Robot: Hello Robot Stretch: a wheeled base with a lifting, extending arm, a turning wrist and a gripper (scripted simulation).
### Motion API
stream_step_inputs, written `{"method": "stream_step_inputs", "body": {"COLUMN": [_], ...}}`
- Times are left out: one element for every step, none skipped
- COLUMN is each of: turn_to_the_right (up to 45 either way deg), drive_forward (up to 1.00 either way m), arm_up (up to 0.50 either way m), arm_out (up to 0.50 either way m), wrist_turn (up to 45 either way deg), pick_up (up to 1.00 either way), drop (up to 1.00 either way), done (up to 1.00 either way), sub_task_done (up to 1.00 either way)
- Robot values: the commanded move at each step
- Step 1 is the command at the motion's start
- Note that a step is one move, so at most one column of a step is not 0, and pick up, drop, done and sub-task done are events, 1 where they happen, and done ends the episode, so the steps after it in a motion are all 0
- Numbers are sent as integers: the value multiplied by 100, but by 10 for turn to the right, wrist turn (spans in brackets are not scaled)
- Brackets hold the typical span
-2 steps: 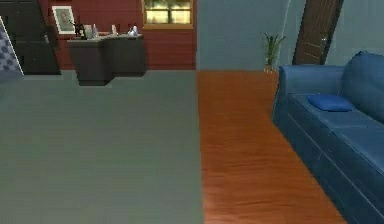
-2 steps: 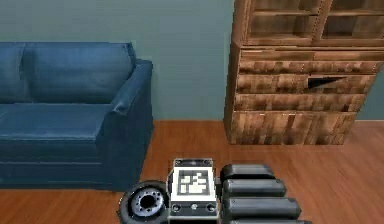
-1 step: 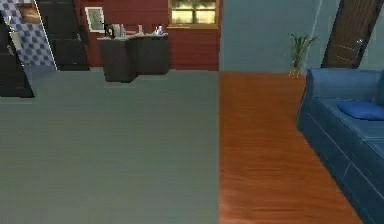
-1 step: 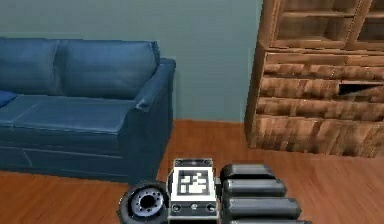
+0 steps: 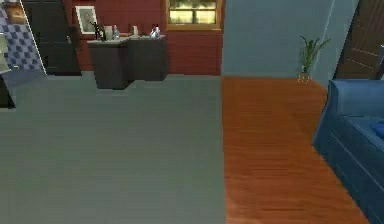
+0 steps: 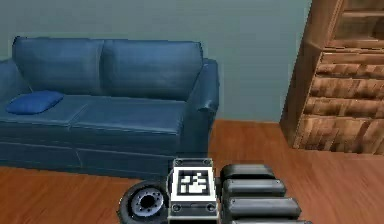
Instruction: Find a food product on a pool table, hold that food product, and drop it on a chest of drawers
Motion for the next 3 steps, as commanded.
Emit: {"method": "stream_step_inputs", "body": {"turn_to_the_right": [-330, 0, 0], "drive_forward": [0, 100, 100], "arm_up": [0, 0, 0], "arm_out": [0, 0, 0], "wrist_turn": [0, 0, 0], "pick_up": [0, 0, 0], "drop": [0, 0, 0], "done": [0, 0, 0], "sub_task_done": [0, 0, 0]}}
